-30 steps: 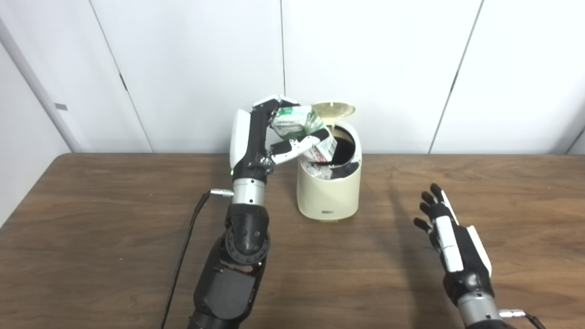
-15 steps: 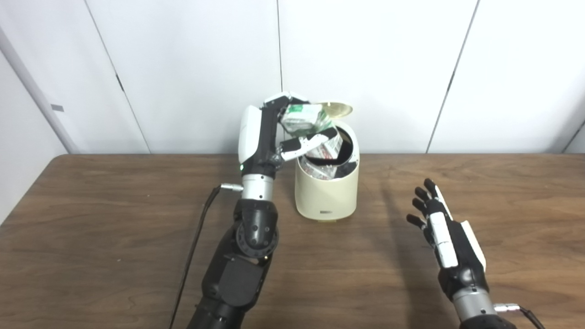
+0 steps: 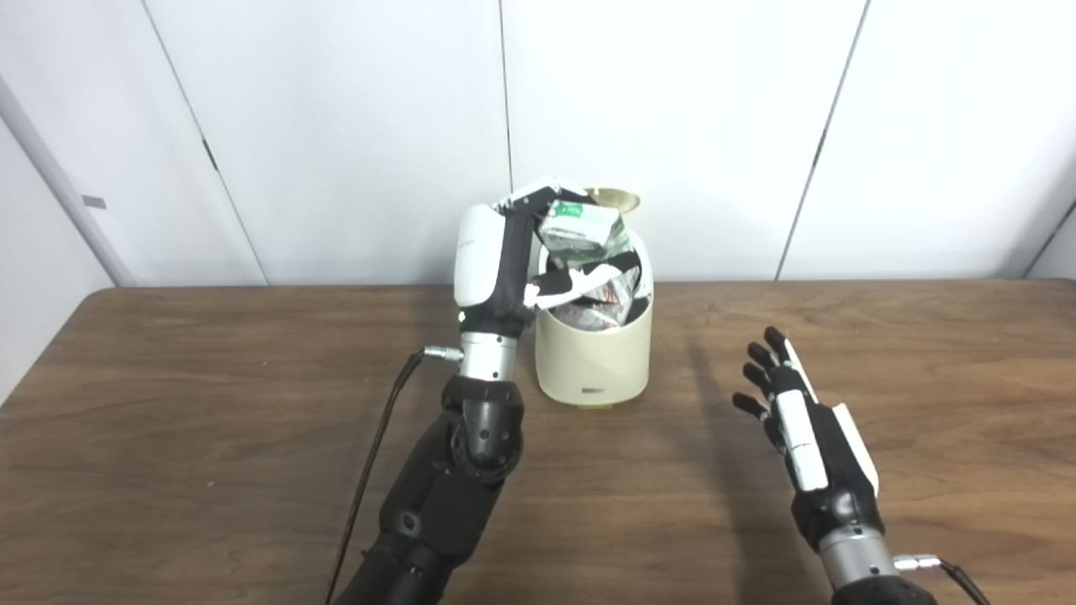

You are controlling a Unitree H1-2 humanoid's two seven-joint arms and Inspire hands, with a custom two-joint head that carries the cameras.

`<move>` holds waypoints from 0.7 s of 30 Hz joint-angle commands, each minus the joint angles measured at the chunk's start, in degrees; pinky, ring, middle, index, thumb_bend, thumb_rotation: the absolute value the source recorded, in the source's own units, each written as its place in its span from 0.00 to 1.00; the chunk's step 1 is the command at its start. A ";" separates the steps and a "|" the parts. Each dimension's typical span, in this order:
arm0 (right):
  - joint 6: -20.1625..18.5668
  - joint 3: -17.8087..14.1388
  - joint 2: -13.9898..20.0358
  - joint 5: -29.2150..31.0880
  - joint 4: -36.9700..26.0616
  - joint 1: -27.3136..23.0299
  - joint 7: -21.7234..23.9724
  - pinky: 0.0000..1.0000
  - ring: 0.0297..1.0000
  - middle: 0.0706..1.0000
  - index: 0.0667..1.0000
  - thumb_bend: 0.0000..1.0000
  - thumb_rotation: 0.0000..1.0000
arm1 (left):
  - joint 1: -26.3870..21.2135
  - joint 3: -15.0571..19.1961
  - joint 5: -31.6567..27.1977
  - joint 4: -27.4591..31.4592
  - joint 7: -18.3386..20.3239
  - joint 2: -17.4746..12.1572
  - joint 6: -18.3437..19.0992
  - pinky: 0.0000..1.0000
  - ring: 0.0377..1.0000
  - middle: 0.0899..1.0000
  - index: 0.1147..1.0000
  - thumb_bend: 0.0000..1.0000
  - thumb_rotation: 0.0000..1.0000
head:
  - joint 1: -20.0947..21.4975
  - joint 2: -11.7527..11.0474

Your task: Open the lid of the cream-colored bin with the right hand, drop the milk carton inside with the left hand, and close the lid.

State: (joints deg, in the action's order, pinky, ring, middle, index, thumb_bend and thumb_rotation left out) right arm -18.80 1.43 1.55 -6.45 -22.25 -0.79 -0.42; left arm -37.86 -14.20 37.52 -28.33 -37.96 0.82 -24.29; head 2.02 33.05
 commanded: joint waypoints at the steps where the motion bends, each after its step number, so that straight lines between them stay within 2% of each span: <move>1: 0.37 0.39 -0.49 -0.42 -2.76 -1.22 -0.01 0.83 0.94 0.95 0.99 0.62 1.00 | -4.32 -2.26 1.42 0.16 -5.67 -0.97 -2.63 0.36 0.41 0.46 0.43 0.48 0.00 | 0.05 0.01; 8: -0.20 0.91 -0.53 -0.76 -3.51 -1.08 0.18 0.82 0.93 0.95 0.98 0.63 1.00 | -6.51 -9.47 2.36 -3.74 -15.09 -4.29 -2.62 0.37 0.42 0.46 0.42 0.48 0.00 | -0.21 -0.17; 13: -1.50 1.45 -0.24 -1.23 -4.53 -1.09 0.56 0.82 0.93 0.94 0.96 0.62 1.00 | -8.04 -12.59 2.79 -6.30 -20.92 -5.38 -2.63 0.37 0.42 0.46 0.42 0.48 0.00 | -0.50 -0.16; 17: -1.89 1.74 0.24 -1.43 -5.19 -0.90 0.92 0.81 0.92 0.94 0.96 0.61 1.00 | -9.28 -14.61 5.98 -8.71 -25.67 -6.17 -2.63 0.37 0.42 0.45 0.42 0.48 0.00 | -0.87 -0.10; 21: -1.94 1.73 0.84 -1.35 -5.61 -0.63 1.20 0.81 0.92 0.93 0.96 0.60 1.00 | -9.66 -16.04 8.16 -10.02 -28.41 -6.88 -2.63 0.38 0.41 0.45 0.41 0.48 0.00 | -1.28 0.00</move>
State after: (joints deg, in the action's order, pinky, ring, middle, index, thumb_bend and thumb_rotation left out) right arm -21.91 3.09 2.04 -7.76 -25.78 -0.52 0.30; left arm -43.82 -30.12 44.67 -38.86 -63.58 -5.61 -25.77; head 0.79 33.05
